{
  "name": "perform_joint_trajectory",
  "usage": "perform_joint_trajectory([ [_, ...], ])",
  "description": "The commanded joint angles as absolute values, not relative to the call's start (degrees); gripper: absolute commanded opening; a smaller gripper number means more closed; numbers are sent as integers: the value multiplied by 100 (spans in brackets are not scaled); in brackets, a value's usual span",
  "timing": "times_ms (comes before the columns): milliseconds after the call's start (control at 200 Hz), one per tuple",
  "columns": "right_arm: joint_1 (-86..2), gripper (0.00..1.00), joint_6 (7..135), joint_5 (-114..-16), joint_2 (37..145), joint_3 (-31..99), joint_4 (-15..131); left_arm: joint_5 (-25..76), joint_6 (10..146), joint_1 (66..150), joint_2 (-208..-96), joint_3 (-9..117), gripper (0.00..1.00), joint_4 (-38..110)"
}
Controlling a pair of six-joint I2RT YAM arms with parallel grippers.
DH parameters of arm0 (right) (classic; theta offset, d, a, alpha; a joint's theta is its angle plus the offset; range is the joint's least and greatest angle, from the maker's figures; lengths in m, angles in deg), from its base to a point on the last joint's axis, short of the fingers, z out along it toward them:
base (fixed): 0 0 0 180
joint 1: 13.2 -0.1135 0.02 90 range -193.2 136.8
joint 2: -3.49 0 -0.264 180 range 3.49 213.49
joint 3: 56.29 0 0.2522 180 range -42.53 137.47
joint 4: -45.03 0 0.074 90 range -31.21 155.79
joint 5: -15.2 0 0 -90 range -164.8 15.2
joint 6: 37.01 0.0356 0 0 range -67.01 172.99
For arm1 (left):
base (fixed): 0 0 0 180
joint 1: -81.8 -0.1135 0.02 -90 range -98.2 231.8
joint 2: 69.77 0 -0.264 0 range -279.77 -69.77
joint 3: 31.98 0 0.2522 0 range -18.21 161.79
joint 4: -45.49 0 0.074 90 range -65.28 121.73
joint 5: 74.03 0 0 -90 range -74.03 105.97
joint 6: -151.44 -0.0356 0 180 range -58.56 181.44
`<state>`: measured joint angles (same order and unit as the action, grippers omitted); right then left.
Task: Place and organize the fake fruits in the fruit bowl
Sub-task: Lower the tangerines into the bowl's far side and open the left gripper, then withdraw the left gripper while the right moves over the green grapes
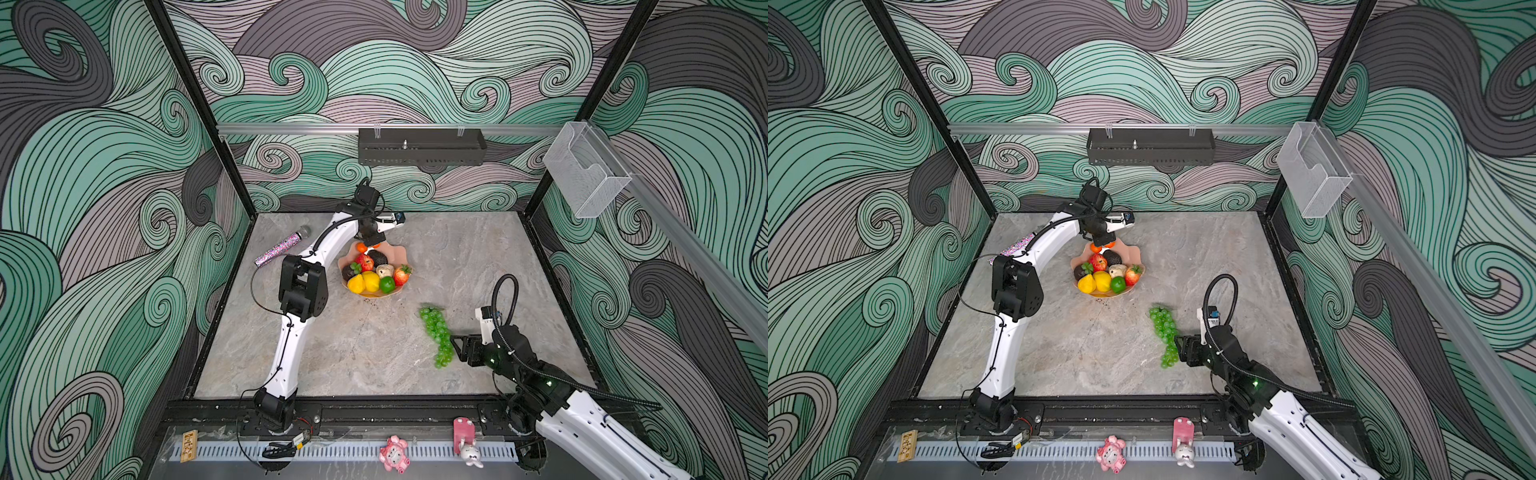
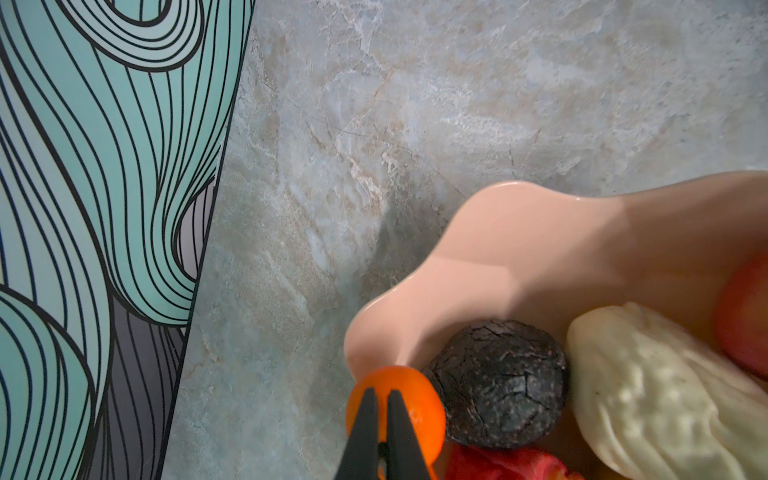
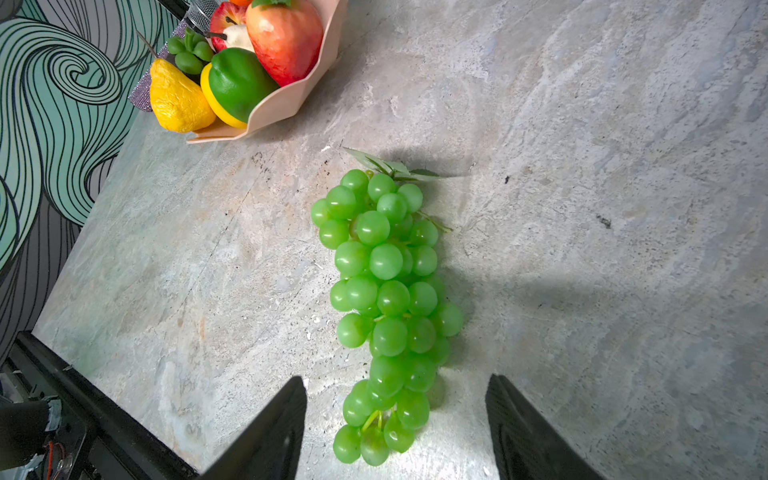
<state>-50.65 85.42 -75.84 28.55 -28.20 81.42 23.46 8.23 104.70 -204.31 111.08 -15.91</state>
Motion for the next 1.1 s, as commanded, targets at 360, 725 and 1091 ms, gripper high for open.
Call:
perform_joint_trajectory([
  [360,-5091,73,8674,-7532,2942,-2848,7983,2244,962,10544,-20491,11151,22,-1500],
  [725,-5080,80,8446,-7671,2992,-2498,8299,2275,2266,10540,-19778,11046,40,-1175],
  [1091,-4809,73,7819,-7372,4338,-1536,8337,1801,5949,10531,-16946,8066,51,436],
])
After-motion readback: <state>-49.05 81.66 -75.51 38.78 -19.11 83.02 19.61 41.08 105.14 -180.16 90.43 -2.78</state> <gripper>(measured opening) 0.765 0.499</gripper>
